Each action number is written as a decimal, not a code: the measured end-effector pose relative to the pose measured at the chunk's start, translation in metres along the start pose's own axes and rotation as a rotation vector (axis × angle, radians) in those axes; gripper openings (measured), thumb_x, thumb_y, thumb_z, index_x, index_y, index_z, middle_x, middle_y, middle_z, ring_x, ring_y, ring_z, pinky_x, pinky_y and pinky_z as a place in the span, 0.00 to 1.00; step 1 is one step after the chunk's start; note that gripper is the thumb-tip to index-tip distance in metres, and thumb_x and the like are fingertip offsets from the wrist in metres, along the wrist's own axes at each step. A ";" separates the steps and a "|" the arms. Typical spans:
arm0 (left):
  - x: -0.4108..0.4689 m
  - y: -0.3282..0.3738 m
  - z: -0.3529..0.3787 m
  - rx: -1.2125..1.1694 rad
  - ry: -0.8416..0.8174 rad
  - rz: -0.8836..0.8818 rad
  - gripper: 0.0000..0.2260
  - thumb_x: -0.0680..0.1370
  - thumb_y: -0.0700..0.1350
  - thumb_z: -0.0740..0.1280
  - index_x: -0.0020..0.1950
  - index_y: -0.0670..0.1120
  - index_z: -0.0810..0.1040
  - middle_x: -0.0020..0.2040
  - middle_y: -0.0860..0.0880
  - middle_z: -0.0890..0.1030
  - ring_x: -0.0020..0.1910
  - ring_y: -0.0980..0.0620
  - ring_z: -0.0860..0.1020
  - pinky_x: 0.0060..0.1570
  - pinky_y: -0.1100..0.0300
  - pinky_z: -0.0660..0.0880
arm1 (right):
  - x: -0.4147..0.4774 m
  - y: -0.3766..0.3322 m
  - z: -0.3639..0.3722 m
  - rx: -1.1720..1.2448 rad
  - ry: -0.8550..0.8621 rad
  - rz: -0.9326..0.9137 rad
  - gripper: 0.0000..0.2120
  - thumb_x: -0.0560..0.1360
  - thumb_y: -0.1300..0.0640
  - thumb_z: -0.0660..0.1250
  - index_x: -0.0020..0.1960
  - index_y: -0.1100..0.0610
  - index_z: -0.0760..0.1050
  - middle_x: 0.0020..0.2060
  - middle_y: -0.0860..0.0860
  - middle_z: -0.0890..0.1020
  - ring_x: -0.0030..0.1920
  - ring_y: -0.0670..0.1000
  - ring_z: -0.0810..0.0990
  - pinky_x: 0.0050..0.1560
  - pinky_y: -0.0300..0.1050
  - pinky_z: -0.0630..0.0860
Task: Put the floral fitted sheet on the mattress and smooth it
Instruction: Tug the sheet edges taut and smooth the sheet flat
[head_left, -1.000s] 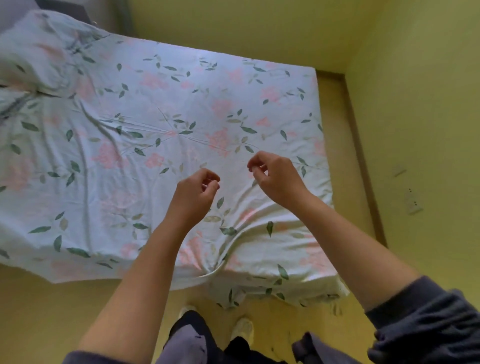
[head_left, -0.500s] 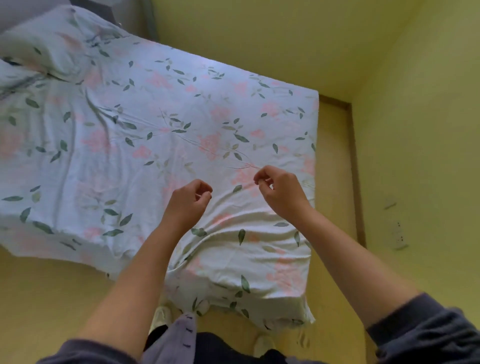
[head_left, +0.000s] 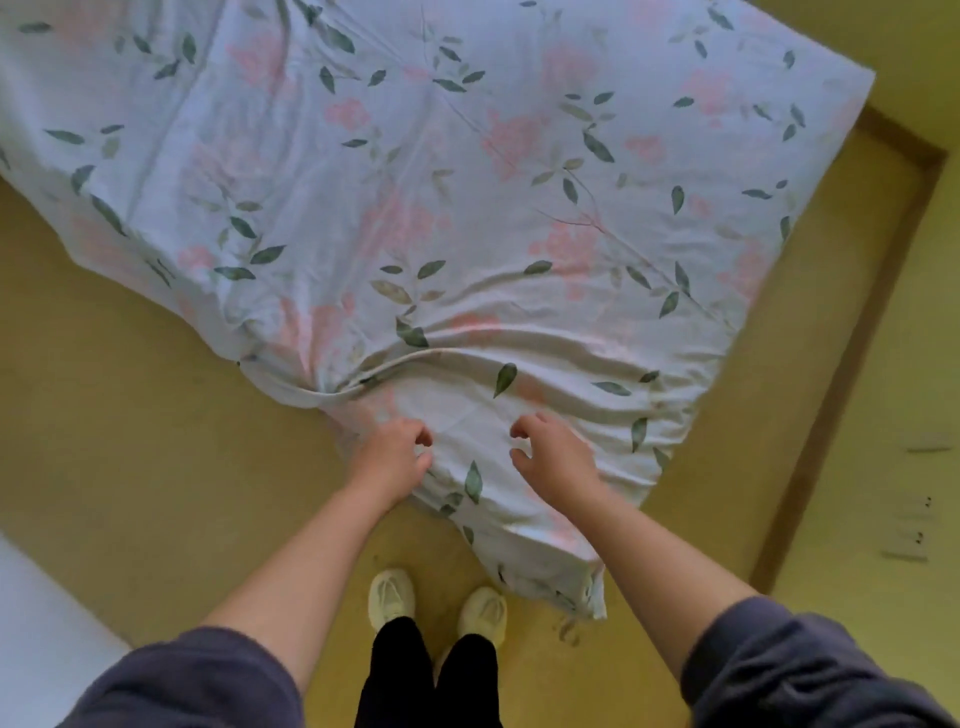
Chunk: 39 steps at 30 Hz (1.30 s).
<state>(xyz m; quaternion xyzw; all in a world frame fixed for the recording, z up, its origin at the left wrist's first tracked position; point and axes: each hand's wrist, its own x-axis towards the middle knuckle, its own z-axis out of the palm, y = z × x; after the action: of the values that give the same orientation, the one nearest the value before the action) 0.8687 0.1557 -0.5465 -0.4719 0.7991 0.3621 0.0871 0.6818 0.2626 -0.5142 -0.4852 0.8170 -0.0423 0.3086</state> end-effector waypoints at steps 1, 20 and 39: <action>0.006 -0.007 0.011 0.062 -0.026 0.001 0.08 0.76 0.47 0.66 0.54 0.48 0.77 0.55 0.49 0.77 0.56 0.49 0.75 0.54 0.53 0.73 | 0.006 0.008 0.016 -0.050 -0.039 0.011 0.16 0.77 0.53 0.64 0.64 0.51 0.71 0.60 0.49 0.74 0.57 0.52 0.74 0.48 0.44 0.72; 0.054 -0.018 0.147 0.318 -0.147 0.275 0.08 0.76 0.38 0.64 0.52 0.48 0.74 0.53 0.48 0.76 0.53 0.45 0.74 0.50 0.53 0.67 | 0.026 0.105 0.148 -0.156 -0.078 -0.159 0.07 0.75 0.65 0.62 0.50 0.55 0.73 0.49 0.50 0.76 0.49 0.54 0.73 0.45 0.50 0.70; -0.007 0.081 0.266 0.531 -0.081 0.370 0.21 0.74 0.46 0.66 0.65 0.47 0.66 0.62 0.45 0.69 0.60 0.45 0.68 0.56 0.49 0.66 | -0.024 0.228 0.157 0.543 -0.044 0.803 0.17 0.79 0.47 0.62 0.47 0.61 0.75 0.47 0.61 0.82 0.46 0.63 0.81 0.49 0.59 0.78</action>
<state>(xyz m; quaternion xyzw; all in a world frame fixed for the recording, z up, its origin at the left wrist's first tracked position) 0.7527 0.3598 -0.6951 -0.2649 0.9337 0.1693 0.1714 0.6007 0.4383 -0.7141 -0.0340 0.8925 -0.1213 0.4330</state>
